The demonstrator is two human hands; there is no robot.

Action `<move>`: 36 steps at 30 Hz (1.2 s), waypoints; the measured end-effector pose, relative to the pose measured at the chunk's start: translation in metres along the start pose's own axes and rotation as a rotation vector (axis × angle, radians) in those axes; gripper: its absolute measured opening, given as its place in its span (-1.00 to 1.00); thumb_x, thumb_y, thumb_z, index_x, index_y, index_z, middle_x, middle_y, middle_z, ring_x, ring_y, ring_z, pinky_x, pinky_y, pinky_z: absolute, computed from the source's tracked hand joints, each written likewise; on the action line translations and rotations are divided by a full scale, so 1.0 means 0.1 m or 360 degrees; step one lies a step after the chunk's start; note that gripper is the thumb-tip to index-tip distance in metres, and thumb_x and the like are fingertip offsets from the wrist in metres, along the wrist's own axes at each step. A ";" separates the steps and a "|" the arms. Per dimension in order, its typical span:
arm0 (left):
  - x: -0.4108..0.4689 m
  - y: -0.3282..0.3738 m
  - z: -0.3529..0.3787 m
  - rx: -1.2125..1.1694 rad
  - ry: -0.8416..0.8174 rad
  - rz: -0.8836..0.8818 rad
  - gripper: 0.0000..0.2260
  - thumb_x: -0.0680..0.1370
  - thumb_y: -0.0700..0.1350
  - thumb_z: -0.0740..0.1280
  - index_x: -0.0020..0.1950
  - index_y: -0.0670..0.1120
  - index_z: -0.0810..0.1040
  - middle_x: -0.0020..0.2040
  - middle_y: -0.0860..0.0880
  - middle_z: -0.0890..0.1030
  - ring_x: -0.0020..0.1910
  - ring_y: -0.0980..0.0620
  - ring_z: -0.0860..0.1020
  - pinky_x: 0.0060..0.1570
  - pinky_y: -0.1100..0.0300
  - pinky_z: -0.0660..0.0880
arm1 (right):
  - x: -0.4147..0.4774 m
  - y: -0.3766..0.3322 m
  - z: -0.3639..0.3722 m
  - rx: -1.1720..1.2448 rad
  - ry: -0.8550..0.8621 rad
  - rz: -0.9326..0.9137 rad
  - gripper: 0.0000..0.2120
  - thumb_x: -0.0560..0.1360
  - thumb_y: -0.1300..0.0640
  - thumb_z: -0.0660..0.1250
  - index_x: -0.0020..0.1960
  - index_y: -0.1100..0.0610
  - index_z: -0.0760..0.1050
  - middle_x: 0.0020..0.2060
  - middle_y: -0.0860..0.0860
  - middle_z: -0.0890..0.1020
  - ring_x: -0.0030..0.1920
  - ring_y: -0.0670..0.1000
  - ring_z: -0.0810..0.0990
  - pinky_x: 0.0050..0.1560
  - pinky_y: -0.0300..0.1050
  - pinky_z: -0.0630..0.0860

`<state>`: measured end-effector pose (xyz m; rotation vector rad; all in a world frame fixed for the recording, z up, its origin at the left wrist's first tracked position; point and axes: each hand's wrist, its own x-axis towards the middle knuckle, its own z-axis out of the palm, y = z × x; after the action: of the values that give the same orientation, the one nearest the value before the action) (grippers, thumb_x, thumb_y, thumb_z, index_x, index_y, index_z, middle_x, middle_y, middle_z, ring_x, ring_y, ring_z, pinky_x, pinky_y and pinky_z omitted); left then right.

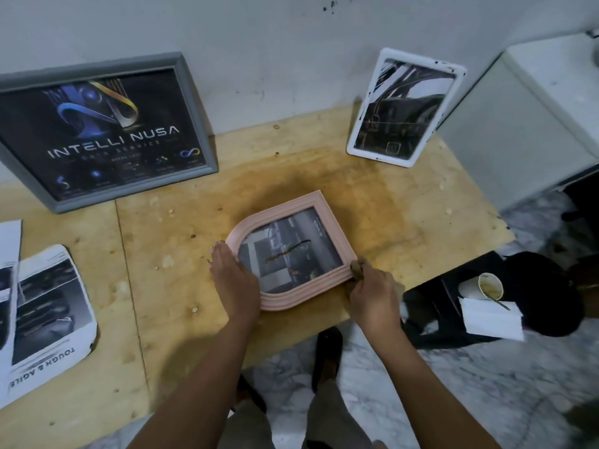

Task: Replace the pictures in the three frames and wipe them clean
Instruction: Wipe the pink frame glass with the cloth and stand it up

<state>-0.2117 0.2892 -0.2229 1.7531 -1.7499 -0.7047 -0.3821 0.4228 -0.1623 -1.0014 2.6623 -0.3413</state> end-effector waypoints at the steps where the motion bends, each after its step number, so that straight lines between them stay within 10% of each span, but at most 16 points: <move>1: 0.00 -0.01 0.00 0.0003 -0.0003 0.0020 -0.61 0.54 -0.37 0.09 0.38 -0.36 0.28 0.34 -0.33 0.39 0.41 -0.24 0.27 0.43 -0.10 0.15 | -0.01 -0.01 0.01 -0.0011 -0.0008 0.0015 -0.63 0.52 0.29 0.10 0.29 0.18 0.42 0.02 0.15 0.60 0.12 0.15 0.44 0.11 0.01 0.40; 16: -0.01 0.01 0.01 0.0039 0.0042 -0.0014 -0.72 0.54 -0.30 0.07 0.21 -0.36 0.37 0.18 -0.36 0.44 0.22 -0.36 0.37 0.31 -0.20 0.24 | -0.30 -0.44 0.07 0.0128 -0.0194 -0.0737 -0.73 0.35 0.19 0.07 -0.21 0.20 0.54 -0.30 0.08 0.59 -0.26 0.07 0.57 -0.22 -0.17 0.39; 20: 0.00 -0.04 0.00 -0.0010 -0.0031 0.0022 -0.72 0.57 -0.23 0.06 0.22 -0.32 0.37 0.19 -0.33 0.44 0.23 -0.33 0.38 0.25 -0.22 0.30 | -0.22 -0.37 -0.04 0.0785 -0.0599 -0.0317 -0.79 0.51 0.30 0.07 -0.18 0.13 0.44 -0.23 0.09 0.52 -0.16 0.07 0.47 -0.18 -0.17 0.29; 26: 0.00 -0.05 -0.09 -0.0088 -0.0119 0.0027 -0.64 0.65 -0.14 0.03 0.42 -0.24 0.28 0.39 -0.21 0.37 0.43 -0.16 0.24 0.43 -0.08 0.17 | 0.31 -0.14 -0.67 0.1336 -0.0002 0.0308 -0.76 0.54 0.30 0.06 -0.26 0.13 0.35 -0.33 0.02 0.41 -0.35 -0.05 0.35 -0.40 -0.25 0.31; 30: 0.02 -0.08 -0.08 -0.0100 -0.0149 0.0006 -0.65 0.64 -0.12 0.00 0.34 -0.26 0.32 0.28 -0.27 0.42 0.31 -0.29 0.34 0.28 -0.26 0.27 | 0.44 -0.09 -0.60 0.1006 0.0071 -0.0229 -0.80 0.54 0.33 0.09 -0.11 0.11 0.42 -0.27 -0.03 0.48 -0.23 -0.04 0.43 -0.30 -0.37 0.32; 32: 0.03 -0.06 -0.07 -0.0102 -0.0139 -0.0028 -0.67 0.64 -0.16 0.02 0.34 -0.28 0.32 0.28 -0.29 0.42 0.31 -0.30 0.33 0.30 -0.27 0.25 | 0.39 -0.03 -0.27 0.0571 -0.0254 -0.0522 -0.70 0.56 0.25 0.04 0.19 0.13 0.46 0.10 0.08 0.54 0.12 0.11 0.48 0.08 -0.21 0.39; 36: 0.01 0.02 -0.07 -0.0148 -0.0073 -0.0070 -0.68 0.62 -0.24 0.05 0.36 -0.25 0.31 0.32 -0.24 0.41 0.41 -0.25 0.24 0.44 -0.15 0.07 | 0.10 -0.08 0.16 0.0043 -0.0480 -0.0751 -0.41 0.37 0.24 -0.05 0.36 0.31 0.36 0.37 0.24 0.38 0.42 0.28 0.26 0.44 0.08 -0.02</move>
<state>-0.2079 0.2880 -0.2169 1.7298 -1.6856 -0.8376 -0.3790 0.4079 -0.1768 -1.5346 2.1322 -0.2896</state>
